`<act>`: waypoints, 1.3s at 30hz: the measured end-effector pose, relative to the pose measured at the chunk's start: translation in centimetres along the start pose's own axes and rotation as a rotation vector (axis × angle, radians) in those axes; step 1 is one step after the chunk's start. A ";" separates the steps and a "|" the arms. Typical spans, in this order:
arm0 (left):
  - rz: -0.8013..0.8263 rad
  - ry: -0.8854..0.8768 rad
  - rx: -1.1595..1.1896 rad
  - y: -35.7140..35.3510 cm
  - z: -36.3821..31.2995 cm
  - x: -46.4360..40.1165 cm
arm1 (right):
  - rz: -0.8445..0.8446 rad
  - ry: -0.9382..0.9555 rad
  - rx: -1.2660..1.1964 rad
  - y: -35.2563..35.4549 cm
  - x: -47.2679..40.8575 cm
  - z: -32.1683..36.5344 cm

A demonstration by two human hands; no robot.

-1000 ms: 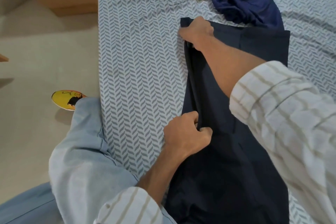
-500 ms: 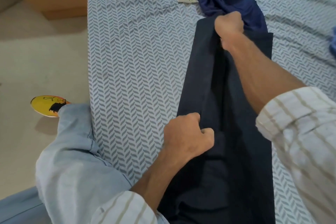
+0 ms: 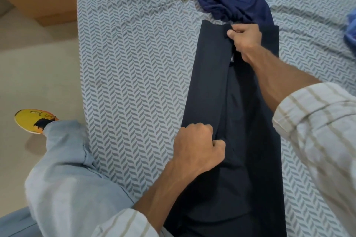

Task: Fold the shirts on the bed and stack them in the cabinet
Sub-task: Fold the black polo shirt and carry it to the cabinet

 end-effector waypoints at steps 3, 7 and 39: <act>-0.068 -0.022 -0.012 0.5 -0.6 -0.1 | 0.009 0.035 -0.002 -0.3 -0.5 0.3; -0.077 -0.034 -0.058 -0.3 -1.0 -0.6 | -0.002 0.012 0.054 -0.9 -1.2 -0.1; 0.162 0.433 0.185 -1.1 8.0 9.8 | 0.508 -0.311 0.514 12.1 33.8 -7.3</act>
Point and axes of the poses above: each hand's wrist, its own x-axis away from the middle knuckle, its own y-axis out of the back of the hand, z = x × y, the point moved 5 cm from there along -x, towards the middle knuckle, and after that the axes turned 10 degrees about -x, right-handed, at the moved point
